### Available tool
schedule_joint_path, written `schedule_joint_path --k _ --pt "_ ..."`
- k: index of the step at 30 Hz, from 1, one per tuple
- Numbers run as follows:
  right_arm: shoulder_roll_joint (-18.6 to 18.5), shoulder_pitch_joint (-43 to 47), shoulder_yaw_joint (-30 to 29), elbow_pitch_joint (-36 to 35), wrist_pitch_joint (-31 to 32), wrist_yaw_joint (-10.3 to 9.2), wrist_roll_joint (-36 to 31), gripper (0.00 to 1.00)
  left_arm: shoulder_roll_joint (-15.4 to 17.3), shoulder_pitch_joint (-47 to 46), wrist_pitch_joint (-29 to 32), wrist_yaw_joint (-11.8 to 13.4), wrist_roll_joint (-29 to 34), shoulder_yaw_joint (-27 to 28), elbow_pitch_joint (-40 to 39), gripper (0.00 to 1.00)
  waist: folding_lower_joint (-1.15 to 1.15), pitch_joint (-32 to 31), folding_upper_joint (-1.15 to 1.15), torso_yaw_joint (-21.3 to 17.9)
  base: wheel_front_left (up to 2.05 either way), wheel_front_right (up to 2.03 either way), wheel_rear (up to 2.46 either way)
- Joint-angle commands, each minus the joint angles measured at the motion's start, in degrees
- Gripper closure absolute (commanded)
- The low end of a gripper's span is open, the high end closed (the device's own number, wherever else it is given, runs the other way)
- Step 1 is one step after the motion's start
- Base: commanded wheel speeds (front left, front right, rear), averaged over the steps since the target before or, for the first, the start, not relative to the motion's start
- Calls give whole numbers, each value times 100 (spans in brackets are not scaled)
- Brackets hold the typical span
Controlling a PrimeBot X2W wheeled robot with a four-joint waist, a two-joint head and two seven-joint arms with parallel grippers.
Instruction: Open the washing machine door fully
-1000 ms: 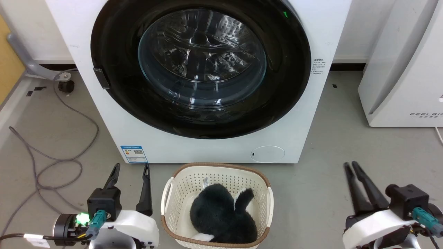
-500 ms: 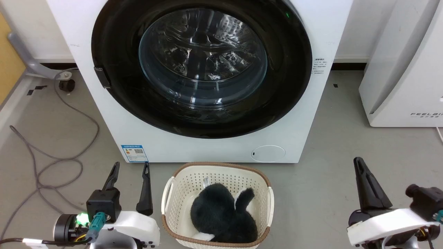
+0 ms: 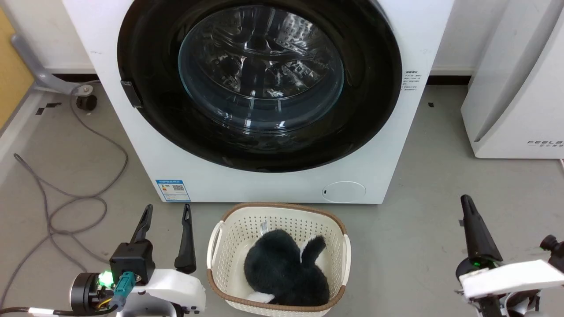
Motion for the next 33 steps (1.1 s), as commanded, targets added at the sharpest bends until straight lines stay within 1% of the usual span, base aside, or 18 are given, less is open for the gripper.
schedule_joint_path --k 1,6,12,20,33 --pt "2 -118 -56 69 34 2 343 100 4 -93 -64 40 -22 -23 5 0 0 23 0 11 0 0 0" --pt "2 -292 -237 310 168 2 900 100 4 -139 -124 71 -44 -45 6 0 0 94 0 42 0 0 0" --pt "2 -595 -438 638 272 2 1383 100 4 -204 -196 96 -57 -70 3 0 0 195 0 92 0 0 0" --pt "-10 -1084 -777 1077 412 2 1874 100 4 -320 -292 126 -80 -112 -20 0 0 365 0 186 0 0 0" --pt "-223 -2175 -1191 1739 546 3 2573 100 5 -588 -447 198 -111 -189 -124 0 0 891 0 334 0 0 0"
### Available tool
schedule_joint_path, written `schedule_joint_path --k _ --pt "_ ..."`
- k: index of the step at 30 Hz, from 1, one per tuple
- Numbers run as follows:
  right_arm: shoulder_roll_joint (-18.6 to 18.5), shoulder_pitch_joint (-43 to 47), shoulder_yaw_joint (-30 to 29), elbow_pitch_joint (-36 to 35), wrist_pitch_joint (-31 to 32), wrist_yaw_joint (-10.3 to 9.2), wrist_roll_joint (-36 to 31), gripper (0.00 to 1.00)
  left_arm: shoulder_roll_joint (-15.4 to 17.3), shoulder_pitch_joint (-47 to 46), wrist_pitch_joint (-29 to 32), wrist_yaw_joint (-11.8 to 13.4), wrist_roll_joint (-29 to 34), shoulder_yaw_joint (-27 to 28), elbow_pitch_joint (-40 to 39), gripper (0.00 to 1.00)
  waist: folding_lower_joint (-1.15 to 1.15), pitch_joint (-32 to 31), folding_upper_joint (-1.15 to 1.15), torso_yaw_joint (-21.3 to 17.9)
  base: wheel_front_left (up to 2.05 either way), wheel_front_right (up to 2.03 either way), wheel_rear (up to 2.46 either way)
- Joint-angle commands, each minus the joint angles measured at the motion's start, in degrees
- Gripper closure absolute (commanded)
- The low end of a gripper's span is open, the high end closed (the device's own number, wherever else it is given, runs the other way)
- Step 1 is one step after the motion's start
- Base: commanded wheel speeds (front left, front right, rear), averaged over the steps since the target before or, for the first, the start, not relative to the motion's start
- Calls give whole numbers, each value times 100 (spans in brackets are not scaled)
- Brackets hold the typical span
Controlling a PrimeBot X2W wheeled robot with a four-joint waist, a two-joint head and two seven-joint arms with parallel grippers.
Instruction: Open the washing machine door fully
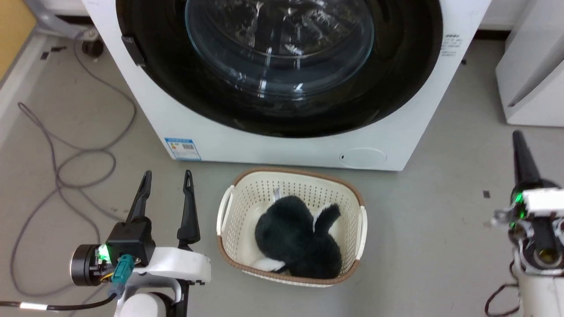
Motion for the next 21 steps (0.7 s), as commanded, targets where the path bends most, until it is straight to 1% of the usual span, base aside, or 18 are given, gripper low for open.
schedule_joint_path --k 1,11,16,17,19,21 --pt "-94 -294 -78 140 29 4 232 100 6 -124 -60 40 -26 -49 -30 0 0 133 0 60 0 0 0" --pt "-467 -1456 -258 701 87 4 754 100 6 -425 -180 97 -97 -195 -84 0 0 627 0 291 0 0 0" --pt "-676 -2012 -268 1002 118 5 957 100 6 -529 -240 163 -154 -255 -110 0 0 823 0 405 0 0 0" --pt "-676 -2012 -268 1002 118 5 957 100 6 -529 -240 163 -154 -255 -110 0 0 823 0 405 0 0 0" --pt "-807 -2323 -232 1259 133 5 1047 100 6 -563 -276 209 -182 -300 -137 0 0 930 0 462 0 0 0" --pt "-842 -2428 -214 1345 146 5 1081 100 6 -576 -287 219 -189 -311 -142 0 0 966 0 478 0 0 0"
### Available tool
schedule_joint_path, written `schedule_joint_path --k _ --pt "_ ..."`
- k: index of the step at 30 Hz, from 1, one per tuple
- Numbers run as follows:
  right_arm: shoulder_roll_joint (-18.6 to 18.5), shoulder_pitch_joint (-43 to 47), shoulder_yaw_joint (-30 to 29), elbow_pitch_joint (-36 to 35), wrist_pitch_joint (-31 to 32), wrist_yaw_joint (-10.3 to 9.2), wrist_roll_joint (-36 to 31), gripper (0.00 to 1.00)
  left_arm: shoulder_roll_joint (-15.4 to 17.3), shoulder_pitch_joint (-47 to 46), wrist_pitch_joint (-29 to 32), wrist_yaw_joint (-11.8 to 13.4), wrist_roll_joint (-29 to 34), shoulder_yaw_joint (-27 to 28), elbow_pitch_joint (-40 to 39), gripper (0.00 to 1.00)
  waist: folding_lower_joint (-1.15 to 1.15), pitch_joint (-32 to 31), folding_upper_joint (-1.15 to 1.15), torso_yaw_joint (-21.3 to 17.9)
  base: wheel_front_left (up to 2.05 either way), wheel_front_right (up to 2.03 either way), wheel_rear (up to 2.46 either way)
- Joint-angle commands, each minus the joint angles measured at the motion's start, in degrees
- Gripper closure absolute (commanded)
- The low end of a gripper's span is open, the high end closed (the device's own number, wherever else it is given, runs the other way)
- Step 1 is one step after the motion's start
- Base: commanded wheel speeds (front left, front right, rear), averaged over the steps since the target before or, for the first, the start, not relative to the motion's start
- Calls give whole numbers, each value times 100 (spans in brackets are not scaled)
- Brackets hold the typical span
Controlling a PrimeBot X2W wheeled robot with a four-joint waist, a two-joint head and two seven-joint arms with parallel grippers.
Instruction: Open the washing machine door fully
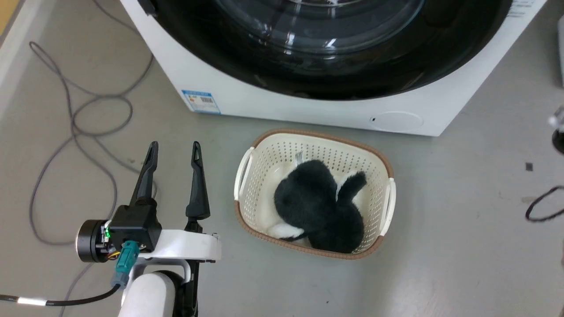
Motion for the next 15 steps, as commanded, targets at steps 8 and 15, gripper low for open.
schedule_joint_path --k 8,15 --pt "-364 -1039 177 697 191 5 406 100 6 -285 -134 82 -81 -93 -56 0 -1 346 0 183 0 0 0" --pt "-480 -1659 589 1102 539 5 530 100 7 -425 -218 148 -101 -164 -98 0 -1 597 0 270 0 0 0"
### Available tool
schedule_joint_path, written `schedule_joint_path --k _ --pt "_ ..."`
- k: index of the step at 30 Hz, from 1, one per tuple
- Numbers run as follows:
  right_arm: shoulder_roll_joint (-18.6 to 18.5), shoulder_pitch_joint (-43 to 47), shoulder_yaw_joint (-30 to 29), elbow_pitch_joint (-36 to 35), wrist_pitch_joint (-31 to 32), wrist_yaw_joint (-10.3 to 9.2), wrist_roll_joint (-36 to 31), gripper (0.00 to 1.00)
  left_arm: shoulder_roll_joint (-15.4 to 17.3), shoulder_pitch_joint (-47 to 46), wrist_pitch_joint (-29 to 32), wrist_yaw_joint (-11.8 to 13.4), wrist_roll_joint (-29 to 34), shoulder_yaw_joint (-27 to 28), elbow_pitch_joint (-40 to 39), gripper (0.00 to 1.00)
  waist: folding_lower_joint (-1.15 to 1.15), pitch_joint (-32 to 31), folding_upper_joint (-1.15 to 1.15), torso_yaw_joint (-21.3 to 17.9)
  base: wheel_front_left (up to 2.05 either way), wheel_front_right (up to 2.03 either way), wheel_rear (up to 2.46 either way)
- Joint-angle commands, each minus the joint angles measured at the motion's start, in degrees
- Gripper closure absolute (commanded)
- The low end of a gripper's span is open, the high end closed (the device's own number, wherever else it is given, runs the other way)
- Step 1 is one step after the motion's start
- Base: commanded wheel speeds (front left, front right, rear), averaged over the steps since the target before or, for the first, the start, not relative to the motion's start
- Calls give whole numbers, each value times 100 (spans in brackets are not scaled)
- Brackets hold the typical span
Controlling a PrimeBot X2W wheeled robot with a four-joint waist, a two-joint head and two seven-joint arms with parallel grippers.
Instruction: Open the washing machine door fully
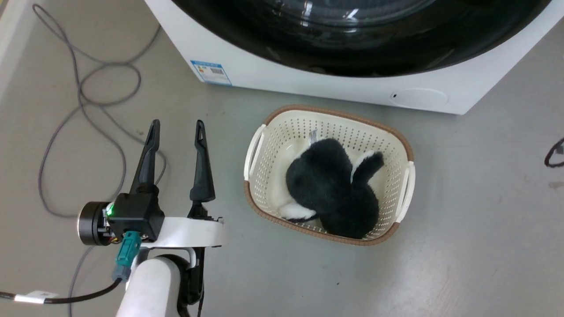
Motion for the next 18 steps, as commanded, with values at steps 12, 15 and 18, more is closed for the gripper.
schedule_joint_path --k 12,15,18 --pt "-212 -519 406 406 688 6 552 100 7 -235 -170 116 -117 -108 11 0 -1 228 0 134 0 0 0" --pt "-206 -388 504 274 954 6 576 100 7 -215 -170 120 -105 -106 19 0 -1 179 0 121 0 0 0" --pt "-206 -205 601 138 1230 6 606 100 7 -179 -170 111 -88 -89 47 0 -1 102 0 93 0 0 0"
